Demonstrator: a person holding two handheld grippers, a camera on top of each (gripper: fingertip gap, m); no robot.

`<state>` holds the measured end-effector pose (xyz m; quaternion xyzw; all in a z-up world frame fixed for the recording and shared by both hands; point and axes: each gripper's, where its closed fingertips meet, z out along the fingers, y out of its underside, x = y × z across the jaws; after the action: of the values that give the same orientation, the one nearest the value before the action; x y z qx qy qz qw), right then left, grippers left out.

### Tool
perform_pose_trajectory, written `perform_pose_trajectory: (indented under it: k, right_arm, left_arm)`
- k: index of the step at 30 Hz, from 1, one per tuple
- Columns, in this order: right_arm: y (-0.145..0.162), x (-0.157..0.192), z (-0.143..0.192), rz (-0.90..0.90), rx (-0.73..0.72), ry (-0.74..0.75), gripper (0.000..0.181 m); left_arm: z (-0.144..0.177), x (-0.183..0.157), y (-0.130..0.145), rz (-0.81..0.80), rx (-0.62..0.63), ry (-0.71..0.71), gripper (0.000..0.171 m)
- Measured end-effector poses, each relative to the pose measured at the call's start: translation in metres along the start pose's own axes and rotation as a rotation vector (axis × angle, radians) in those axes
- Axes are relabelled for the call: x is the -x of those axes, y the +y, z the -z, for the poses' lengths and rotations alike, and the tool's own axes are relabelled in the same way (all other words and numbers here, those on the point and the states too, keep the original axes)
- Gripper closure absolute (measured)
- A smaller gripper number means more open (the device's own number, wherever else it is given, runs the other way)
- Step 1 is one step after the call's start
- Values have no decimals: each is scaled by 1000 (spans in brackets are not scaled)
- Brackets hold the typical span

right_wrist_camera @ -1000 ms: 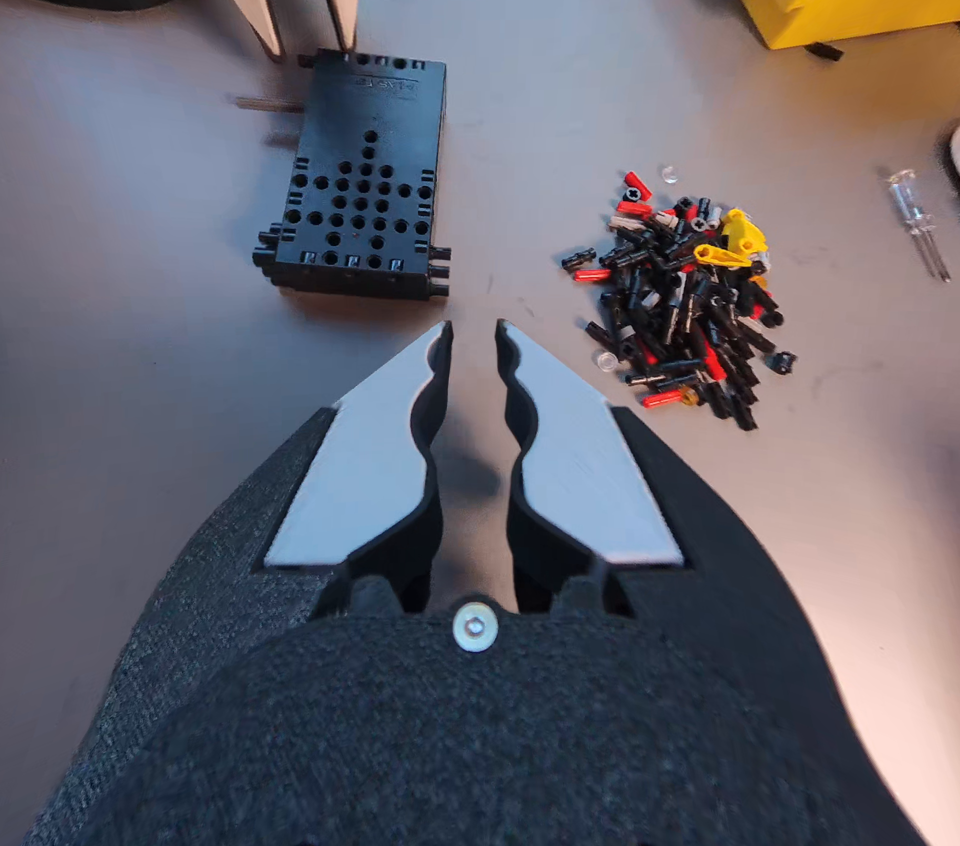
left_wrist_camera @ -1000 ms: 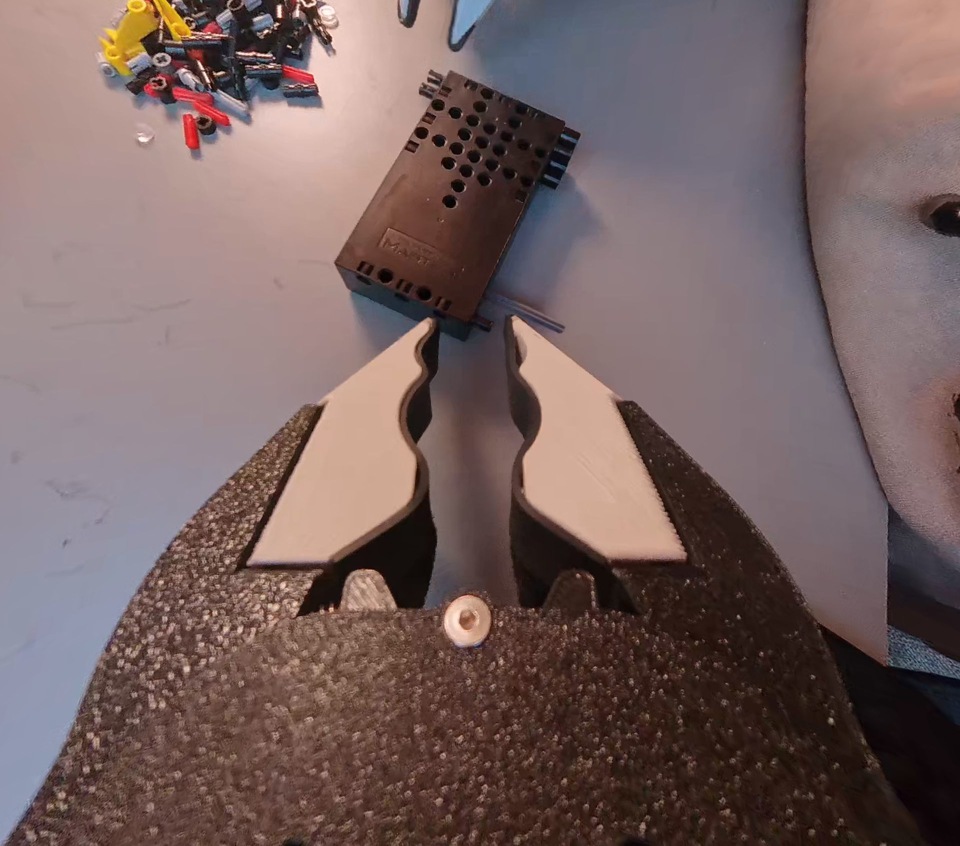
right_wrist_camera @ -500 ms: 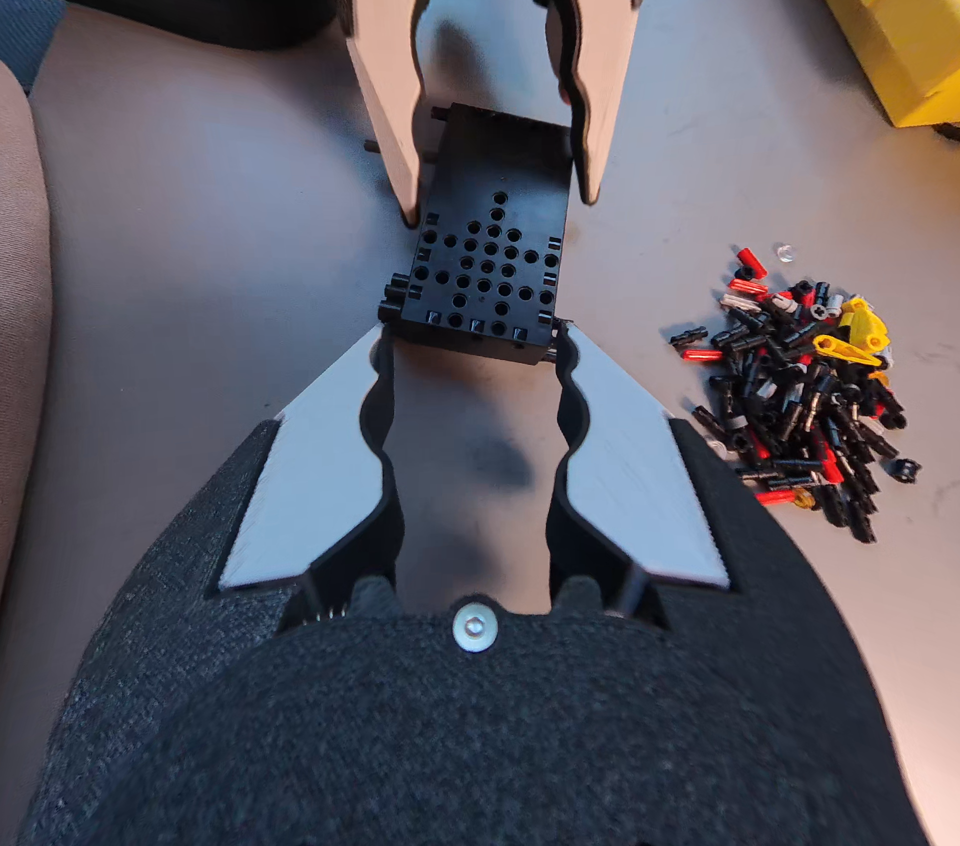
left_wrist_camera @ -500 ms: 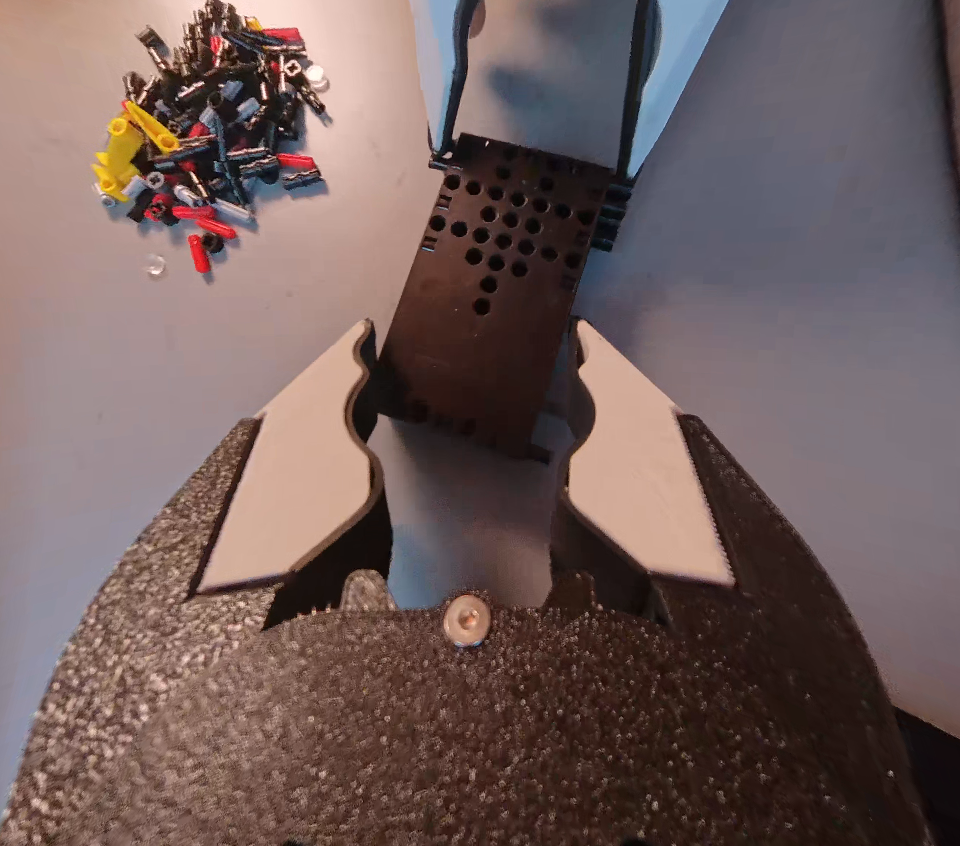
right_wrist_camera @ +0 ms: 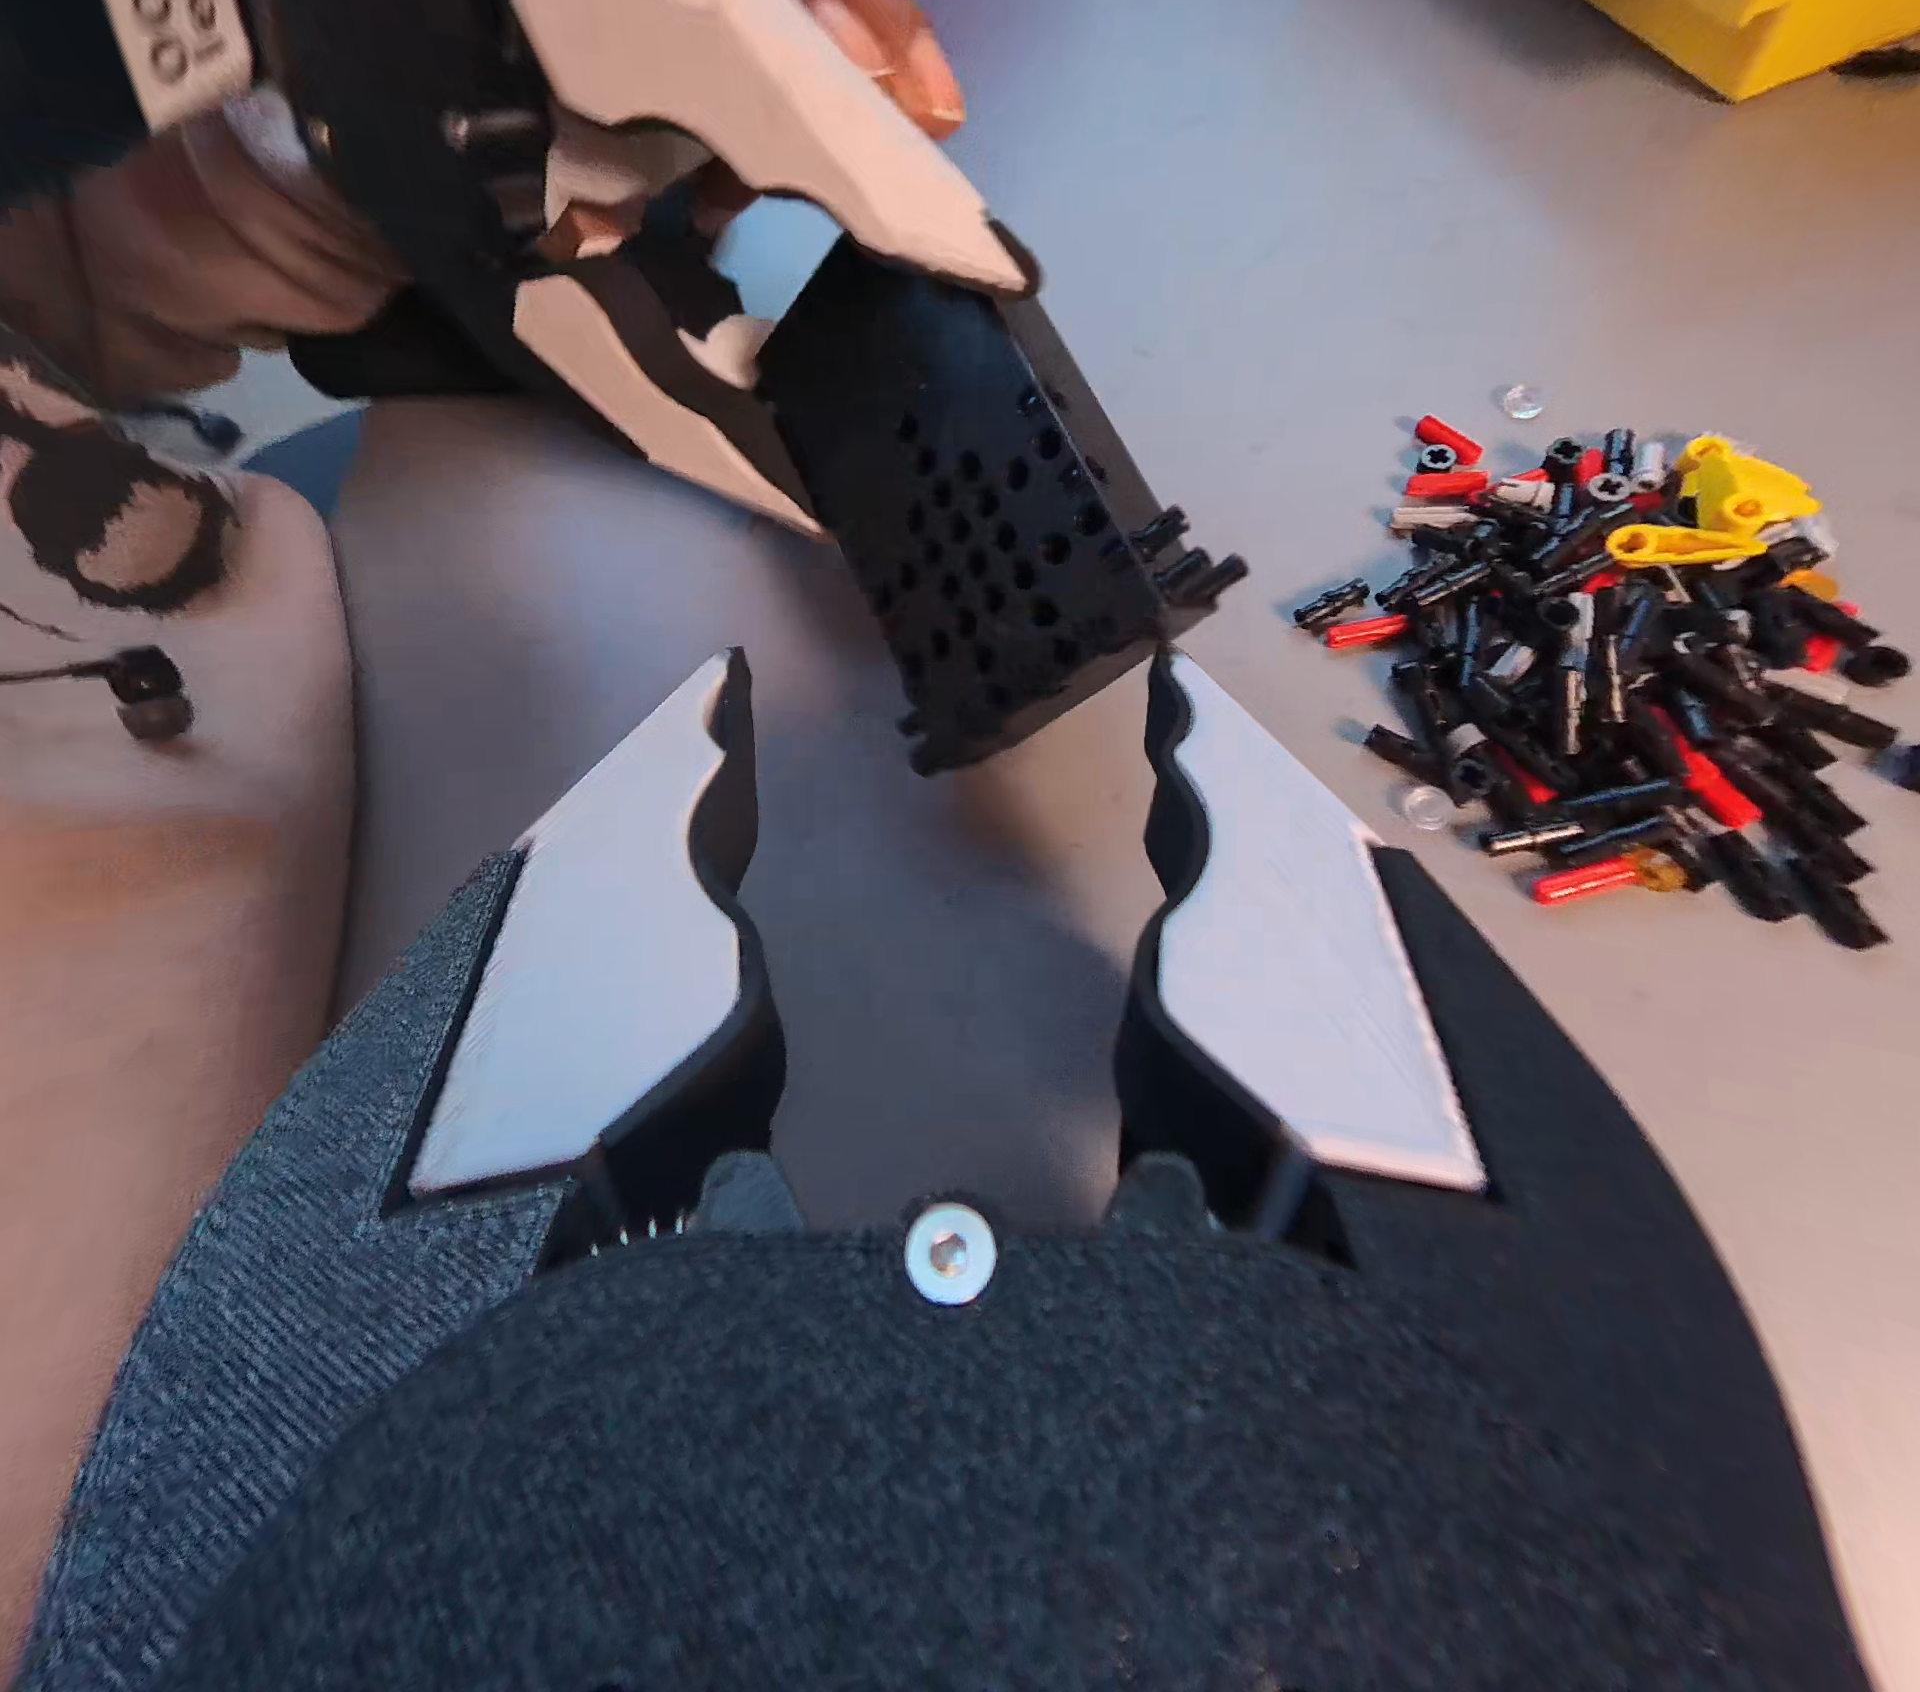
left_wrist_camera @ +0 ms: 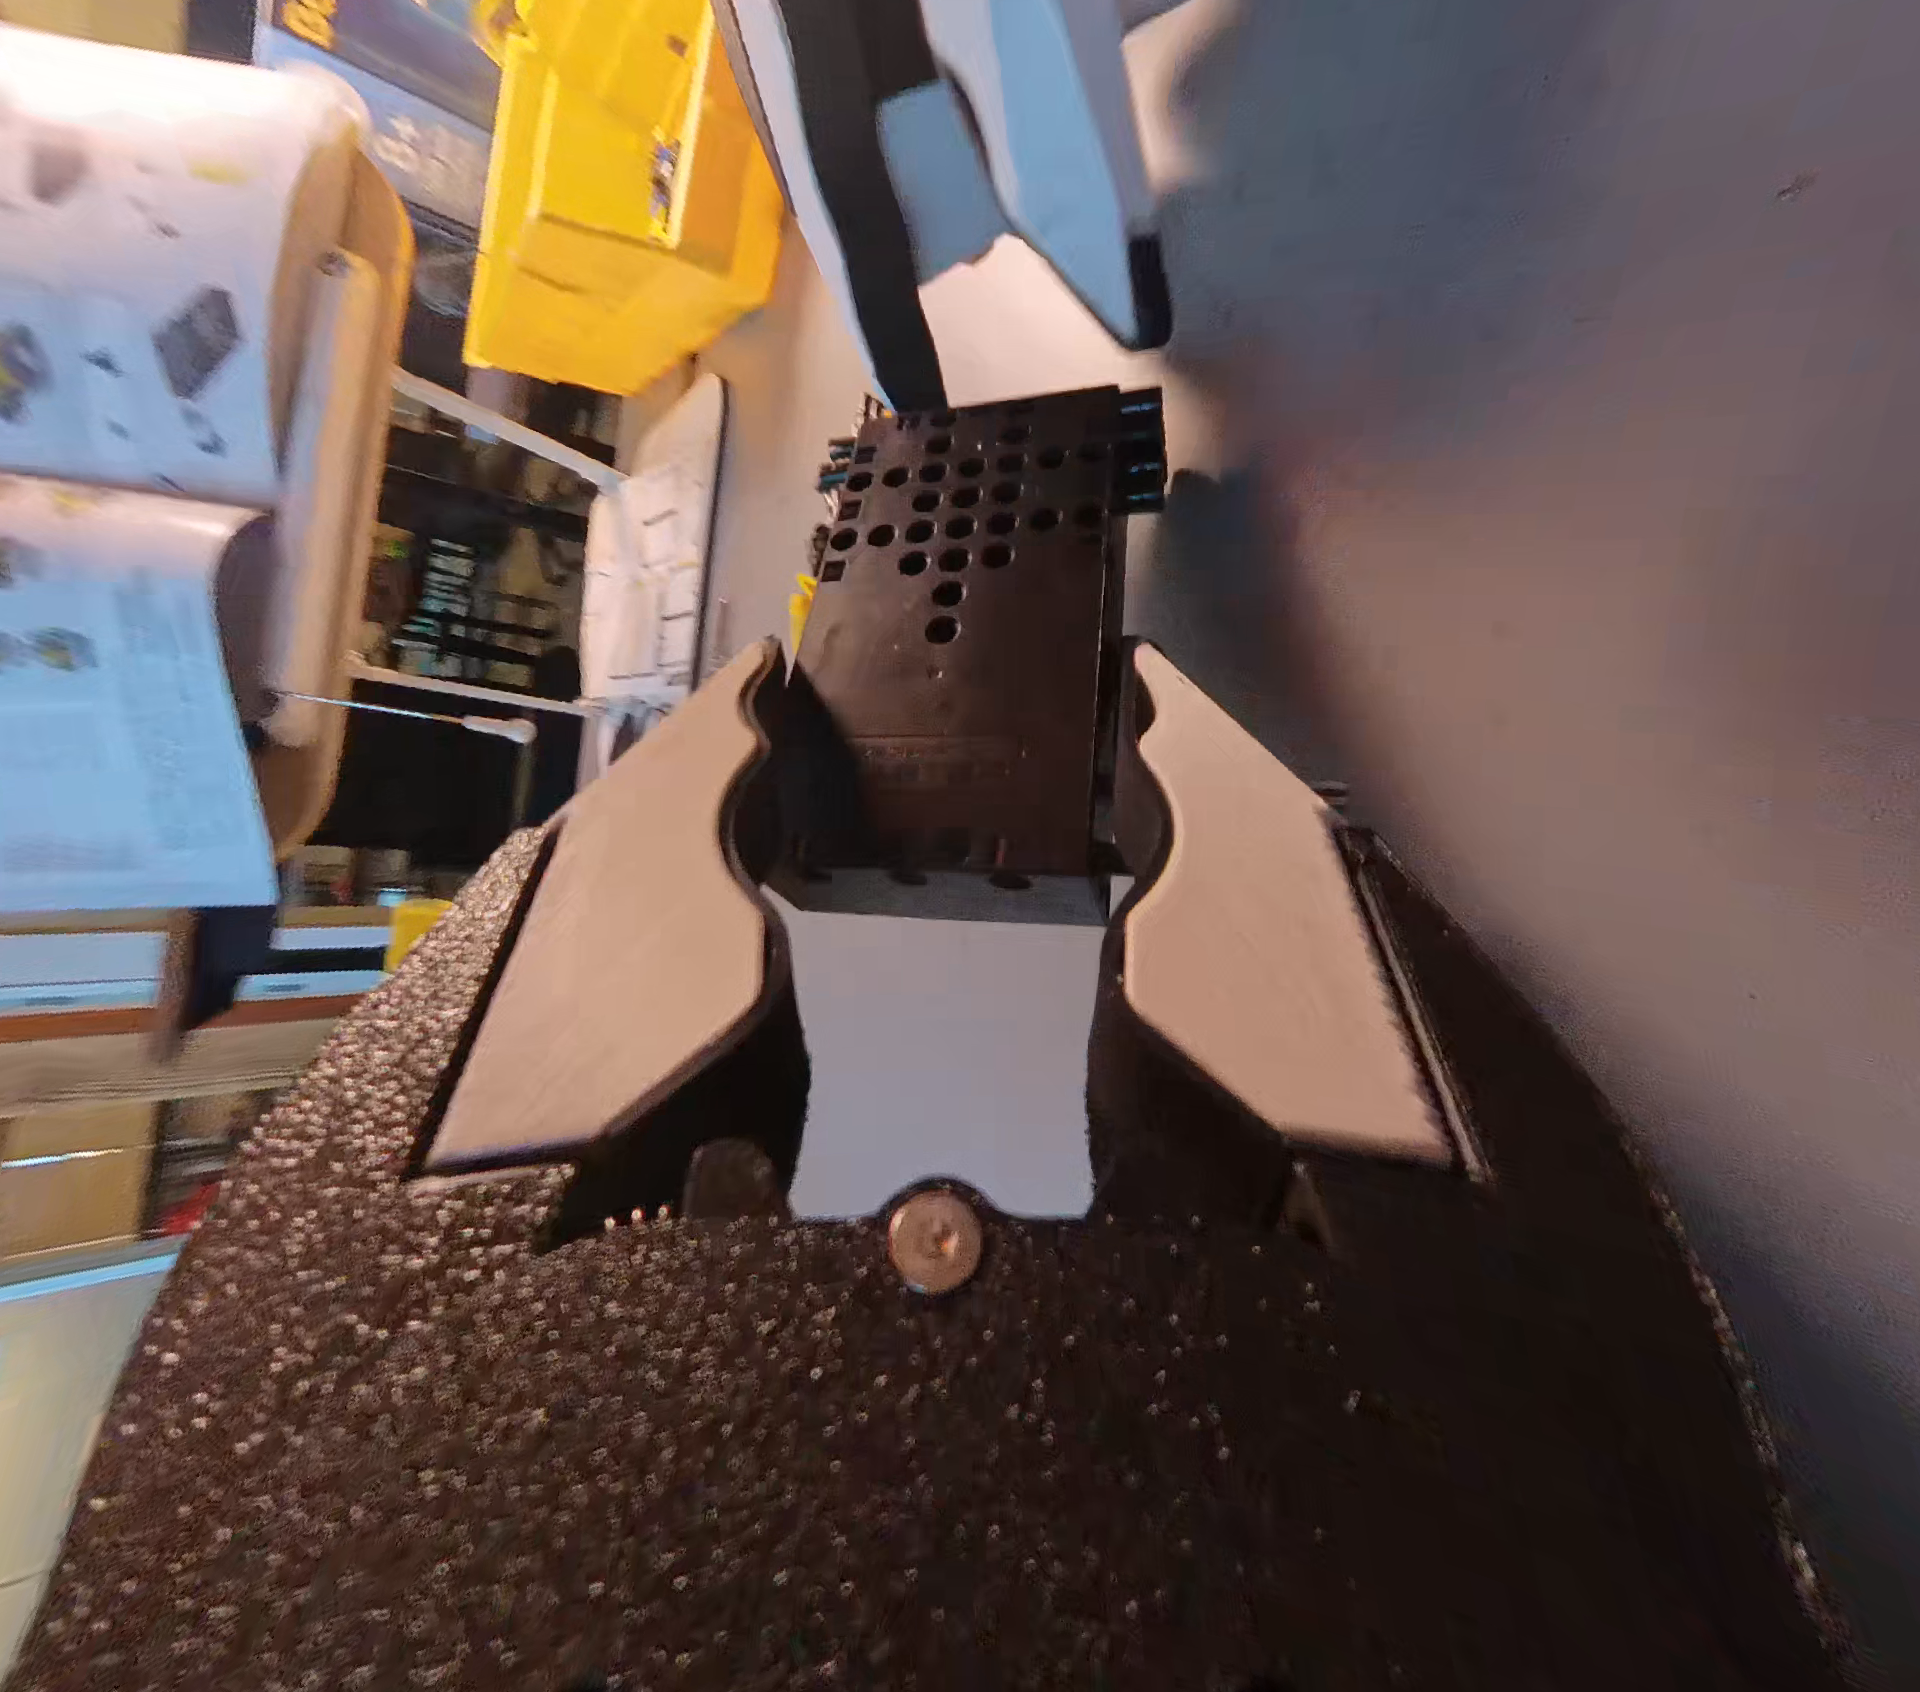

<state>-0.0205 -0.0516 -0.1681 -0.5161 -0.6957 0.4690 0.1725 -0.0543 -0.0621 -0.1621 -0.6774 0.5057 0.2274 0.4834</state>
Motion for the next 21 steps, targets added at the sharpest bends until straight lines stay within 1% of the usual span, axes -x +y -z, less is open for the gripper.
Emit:
perform_pose_trajectory:
  k: [1, 2, 3, 4, 5, 6, 7, 9, 11, 12, 14, 16, 18, 19, 20, 21]
  right_arm:
    - [-2, -3, -1, -35, -23, 9, 109]
    - [-4, -8, -1, -58, -47, 30, 117]
    - [-6, -15, 1, -80, -66, 55, 123]
    - [-4, -18, 2, -102, -71, 50, 127]
    - [-5, -15, 2, -131, -84, 3, 134]
    - [-8, -11, 3, -168, -111, -41, 149]
    - [-10, -10, 3, -193, -129, -50, 155]
    - [-3, -18, 0, -189, -87, 6, 155]
    - [-5, -16, 1, -167, -89, 3, 154]
    - [-6, -15, 2, -163, -92, 0, 154]
    - [-7, -18, 3, -142, -84, 21, 149]
    - [-7, -20, 3, -117, -76, 33, 148]
    - [-9, -18, 1, -117, -77, 16, 148]
    - [-9, -15, 0, -118, -77, 5, 148]
    - [-8, -13, -1, -113, -75, -1, 148]
    - [-7, -12, -2, -101, -69, 2, 148]
  left_arm:
    - [0, 1, -3, -46, 0, -29, 113]
    - [1, -2, -7, -94, -16, -37, 136]
    - [5, -1, -13, -133, -55, -72, 160]
    - [8, 2, -20, -162, -92, -102, 171]
    - [9, 1, -20, -156, -94, -89, 171]
    - [4, -4, -14, -120, -60, -41, 171]
    - [1, -9, -8, -90, -40, 0, 171]
    - [3, -10, -8, -48, -76, 25, 169]
    - [10, 3, -14, 68, -138, 16, 170]
    - [13, 11, -13, 156, -159, 29, 161]
    - [12, 22, 0, 373, -152, 129, 123]
    - [5, 26, 17, 567, -108, 285, 98]
    - [-5, 21, 34, 697, -40, 449, 78]
    - [-10, 15, 39, 738, -5, 531, 72]
    - [-15, 7, 42, 748, 27, 606, 72]
    - [-21, 1, 46, 723, 59, 640, 81]
